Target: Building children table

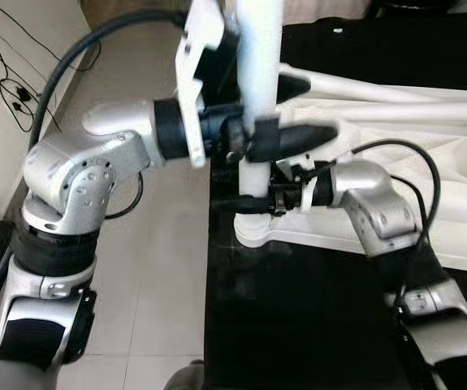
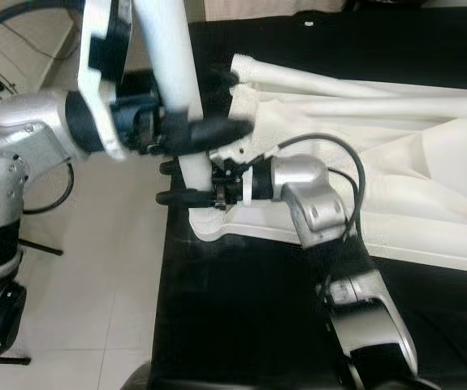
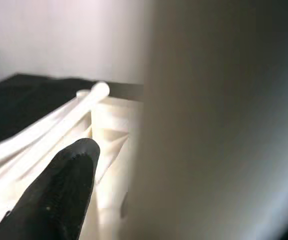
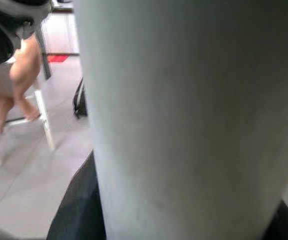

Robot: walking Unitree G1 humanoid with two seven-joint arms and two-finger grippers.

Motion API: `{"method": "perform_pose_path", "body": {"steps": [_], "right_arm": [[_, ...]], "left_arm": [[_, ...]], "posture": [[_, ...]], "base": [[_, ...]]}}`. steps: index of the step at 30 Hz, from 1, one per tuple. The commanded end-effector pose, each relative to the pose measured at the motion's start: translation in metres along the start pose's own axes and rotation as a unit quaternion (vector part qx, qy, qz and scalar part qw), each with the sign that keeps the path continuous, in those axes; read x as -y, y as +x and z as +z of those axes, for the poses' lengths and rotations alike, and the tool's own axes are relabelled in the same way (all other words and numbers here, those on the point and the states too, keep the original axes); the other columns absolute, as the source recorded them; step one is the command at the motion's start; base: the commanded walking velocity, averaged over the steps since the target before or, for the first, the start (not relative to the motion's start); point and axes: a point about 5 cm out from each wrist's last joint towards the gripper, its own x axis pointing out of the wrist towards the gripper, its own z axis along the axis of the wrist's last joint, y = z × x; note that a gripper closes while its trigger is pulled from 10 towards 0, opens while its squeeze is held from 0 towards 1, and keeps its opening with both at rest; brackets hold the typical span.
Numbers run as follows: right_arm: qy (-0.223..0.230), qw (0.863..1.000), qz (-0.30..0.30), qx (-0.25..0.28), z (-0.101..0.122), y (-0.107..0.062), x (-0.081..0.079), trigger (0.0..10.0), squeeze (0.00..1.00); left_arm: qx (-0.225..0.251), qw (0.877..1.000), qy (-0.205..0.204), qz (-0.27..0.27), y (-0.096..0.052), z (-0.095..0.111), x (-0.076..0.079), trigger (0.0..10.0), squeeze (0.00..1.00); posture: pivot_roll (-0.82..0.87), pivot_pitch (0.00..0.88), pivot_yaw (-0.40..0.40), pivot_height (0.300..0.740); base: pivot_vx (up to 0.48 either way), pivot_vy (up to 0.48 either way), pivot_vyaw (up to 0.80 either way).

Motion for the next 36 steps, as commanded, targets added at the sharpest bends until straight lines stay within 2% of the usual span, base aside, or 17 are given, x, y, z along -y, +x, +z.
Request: {"method": "perform_pose_path", "body": {"steps": [1,2,3,4,6,7,8,9,11,16,23,24,26,27,28,33,36], "right_arm": [[0.049,0.996,0.001,-0.071,-0.029,0.006,-0.028,0.0,0.0],[0.067,0.949,-0.269,-0.151,-0.05,0.002,-0.015,0.0,0.0],[0.072,0.875,-0.436,-0.199,-0.062,-0.016,-0.018,0.0,0.0],[0.057,0.84,-0.493,-0.221,-0.067,-0.026,-0.031,0.0,0.0],[0.057,0.84,-0.493,-0.221,-0.067,-0.026,-0.031,0.0,0.0],[0.061,0.871,-0.445,-0.199,-0.062,-0.015,-0.046,0.0,0.0],[0.061,0.871,-0.445,-0.199,-0.062,-0.015,-0.046,0.0,0.0],[0.064,0.88,-0.434,-0.182,-0.058,-0.009,-0.044,0.0,0.0],[0.067,0.877,-0.445,-0.167,-0.052,-0.006,-0.036,0.0,0.0],[0.066,0.873,-0.455,-0.163,-0.051,-0.006,-0.033,0.0,0.0],[0.08,0.856,-0.483,-0.164,-0.047,0.001,-0.044,0.0,0.0],[0.08,0.856,-0.484,-0.163,-0.046,0.002,-0.045,0.0,0.0],[0.08,0.857,-0.483,-0.162,-0.046,0.003,-0.045,0.0,0.0],[0.081,0.858,-0.482,-0.16,-0.045,0.004,-0.046,0.0,0.0],[0.082,0.858,-0.481,-0.159,-0.045,0.004,-0.046,0.0,0.0],[0.084,0.859,-0.481,-0.154,-0.044,0.006,-0.047,0.0,0.0],[0.107,0.854,-0.489,-0.144,-0.045,0.008,-0.05,0.0,0.0]], "left_arm": [[-0.009,1.0,0.005,-0.006,-0.009,-0.005,-0.003,10.0,0.0],[-0.01,1.0,-0.003,-0.004,-0.013,-0.007,-0.005,10.0,0.0],[-0.01,1.0,-0.008,-0.001,-0.016,-0.008,-0.006,10.0,0.0],[-0.01,1.0,-0.01,0.002,-0.016,-0.008,-0.006,10.0,0.0],[-0.01,1.0,-0.01,0.002,-0.016,-0.008,-0.006,10.0,0.0],[-0.011,1.0,-0.011,0.003,-0.018,-0.008,-0.006,10.0,0.0],[-0.011,1.0,-0.011,0.003,-0.018,-0.008,-0.006,10.0,0.0],[-0.013,1.0,-0.009,0.002,-0.019,-0.009,-0.006,10.0,0.0],[-0.014,1.0,-0.005,-0.002,-0.017,-0.01,-0.007,10.0,0.0],[-0.009,1.0,0.0,-0.007,-0.01,-0.007,-0.006,10.0,0.0],[-0.005,1.0,0.004,-0.017,0.003,0.003,0.005,10.0,0.0],[-0.003,1.0,0.005,-0.019,0.005,0.006,0.008,3.2,0.0],[-0.002,1.0,0.006,-0.021,0.007,0.008,0.01,3.2,0.0],[0.002,1.0,0.006,-0.024,0.012,0.01,0.013,0.0,0.0],[0.003,1.0,0.007,-0.027,0.017,0.011,0.016,0.0,0.0],[0.006,1.0,0.01,-0.028,0.022,0.011,0.017,0.0,0.0],[0.011,1.0,0.012,-0.023,0.024,0.011,0.017,0.0,0.0]], "posture": [[-0.03,0.288,0.059,0.74],[-0.02,0.296,0.045,0.74],[-0.02,0.296,0.036,0.74],[-0.02,0.286,0.035,0.74],[-0.02,0.286,0.035,0.74],[-0.03,0.294,0.058,0.74],[-0.03,0.294,0.058,0.74],[-0.03,0.286,0.058,0.74],[-0.03,0.282,0.057,0.74],[-0.03,0.28,0.057,0.74],[-0.03,0.274,0.061,0.74],[-0.03,0.272,0.065,0.74],[-0.03,0.272,0.065,0.74],[-0.03,0.267,0.066,0.74],[-0.03,0.267,0.066,0.74],[-0.03,0.26,0.071,0.74],[-0.03,0.255,0.077,0.74]], "base": [[0.0,0.0,0.0],[0.0,0.0,0.0],[0.0,0.0,0.0],[0.0,0.0,0.0],[0.0,0.0,0.0],[0.0,0.0,0.0],[0.0,0.0,0.0],[0.0,0.0,0.0],[0.0,0.0,0.0],[0.0,0.0,0.0],[0.0,0.0,0.0],[0.0,0.0,0.0],[0.0,0.0,0.0],[0.0,0.0,0.0],[0.0,0.0,0.0],[0.0,0.0,0.0],[0.0,0.0,0.0]]}}
